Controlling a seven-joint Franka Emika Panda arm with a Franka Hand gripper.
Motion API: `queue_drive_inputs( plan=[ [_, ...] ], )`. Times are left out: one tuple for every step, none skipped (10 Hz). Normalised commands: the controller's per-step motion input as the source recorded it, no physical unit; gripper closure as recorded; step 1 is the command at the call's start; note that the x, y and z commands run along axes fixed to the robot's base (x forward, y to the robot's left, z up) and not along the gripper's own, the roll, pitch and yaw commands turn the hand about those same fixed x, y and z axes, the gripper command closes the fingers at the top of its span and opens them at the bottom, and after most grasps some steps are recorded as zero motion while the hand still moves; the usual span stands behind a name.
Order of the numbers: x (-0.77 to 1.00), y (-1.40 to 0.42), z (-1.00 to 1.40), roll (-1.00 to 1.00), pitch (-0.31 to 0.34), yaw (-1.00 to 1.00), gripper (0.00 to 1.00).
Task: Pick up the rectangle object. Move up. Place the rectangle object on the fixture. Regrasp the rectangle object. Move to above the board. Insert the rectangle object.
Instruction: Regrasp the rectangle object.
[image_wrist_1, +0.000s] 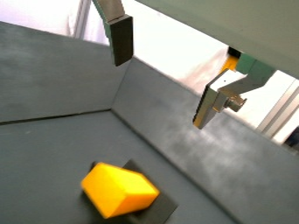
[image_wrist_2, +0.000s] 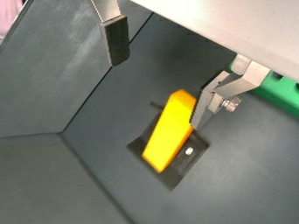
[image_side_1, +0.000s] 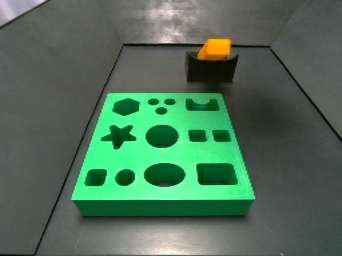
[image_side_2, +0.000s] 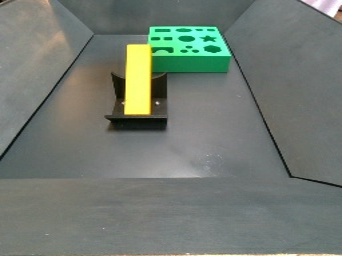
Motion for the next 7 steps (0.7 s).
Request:
queue_drive_inputs(
  plan=[
    [0.1,-0.04,-0.01,1.0,0.147,0.09,0.0],
    [0.1,-0.05,-0.01,1.0,0.186,0.13,0.0],
    [0.1,-0.05,-0.01,0.87,0.193,0.16,0.0],
    [0.1,-0.05,-0.01,0.62,0.169,0.19,0.0],
    [0.1,-0.05,-0.01,0.43,0.143,0.21,0.0],
    [0.1,-0.04,0.0,0.25,0.102,0.22,0.0],
    [0.08,-0.04,0.0,0.19,0.063,0.22,0.0]
  ],
)
